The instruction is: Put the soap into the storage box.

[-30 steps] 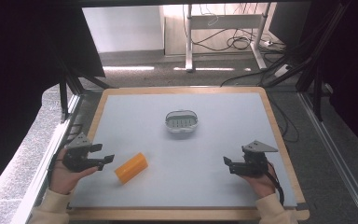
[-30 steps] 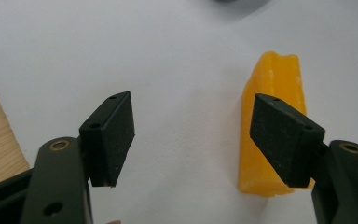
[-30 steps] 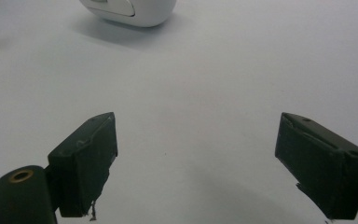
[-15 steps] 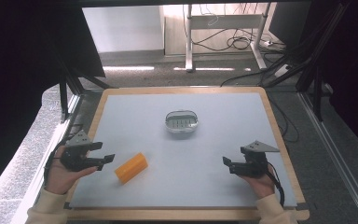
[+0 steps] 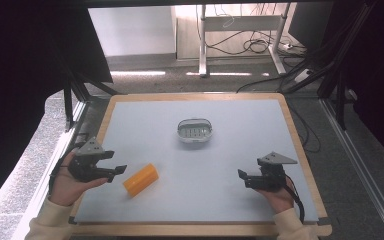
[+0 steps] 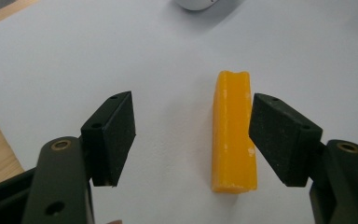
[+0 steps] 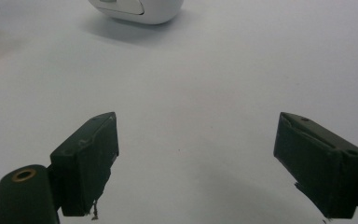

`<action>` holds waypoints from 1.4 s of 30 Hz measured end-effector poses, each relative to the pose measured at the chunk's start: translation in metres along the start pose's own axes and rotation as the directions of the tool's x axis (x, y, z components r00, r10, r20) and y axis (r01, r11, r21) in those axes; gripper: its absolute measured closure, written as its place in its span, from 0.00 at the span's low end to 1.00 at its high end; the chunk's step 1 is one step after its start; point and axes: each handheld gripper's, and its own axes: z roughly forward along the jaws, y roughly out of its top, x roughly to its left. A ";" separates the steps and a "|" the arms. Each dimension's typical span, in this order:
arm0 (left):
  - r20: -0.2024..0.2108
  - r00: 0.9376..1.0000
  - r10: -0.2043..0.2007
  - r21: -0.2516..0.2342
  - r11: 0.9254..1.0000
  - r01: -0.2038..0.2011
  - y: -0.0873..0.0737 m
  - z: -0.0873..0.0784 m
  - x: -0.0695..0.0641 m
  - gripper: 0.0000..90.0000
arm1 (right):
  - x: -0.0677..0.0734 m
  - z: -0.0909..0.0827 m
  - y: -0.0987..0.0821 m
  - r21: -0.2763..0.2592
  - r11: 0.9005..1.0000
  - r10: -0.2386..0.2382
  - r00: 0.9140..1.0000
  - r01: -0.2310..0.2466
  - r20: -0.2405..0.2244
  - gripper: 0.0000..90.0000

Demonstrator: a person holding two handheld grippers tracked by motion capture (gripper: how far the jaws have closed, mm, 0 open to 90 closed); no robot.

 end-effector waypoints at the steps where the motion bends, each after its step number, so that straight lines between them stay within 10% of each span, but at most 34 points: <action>1: 0.003 1.000 0.002 0.002 1.000 -0.002 0.001 0.001 -0.001 0.35 | 0.000 0.000 0.000 0.003 1.000 -0.001 1.000 0.001 -0.001 0.16; 24: 0.019 0.999 0.041 0.129 0.991 -0.043 0.012 0.039 -0.020 0.35 | 0.001 0.002 -0.001 0.020 1.000 -0.016 1.000 0.016 -0.004 0.16; 42: 0.046 0.998 0.050 0.287 0.956 -0.061 0.013 0.069 -0.030 0.38 | 0.001 0.003 -0.001 0.027 0.999 -0.018 1.000 0.019 -0.014 0.16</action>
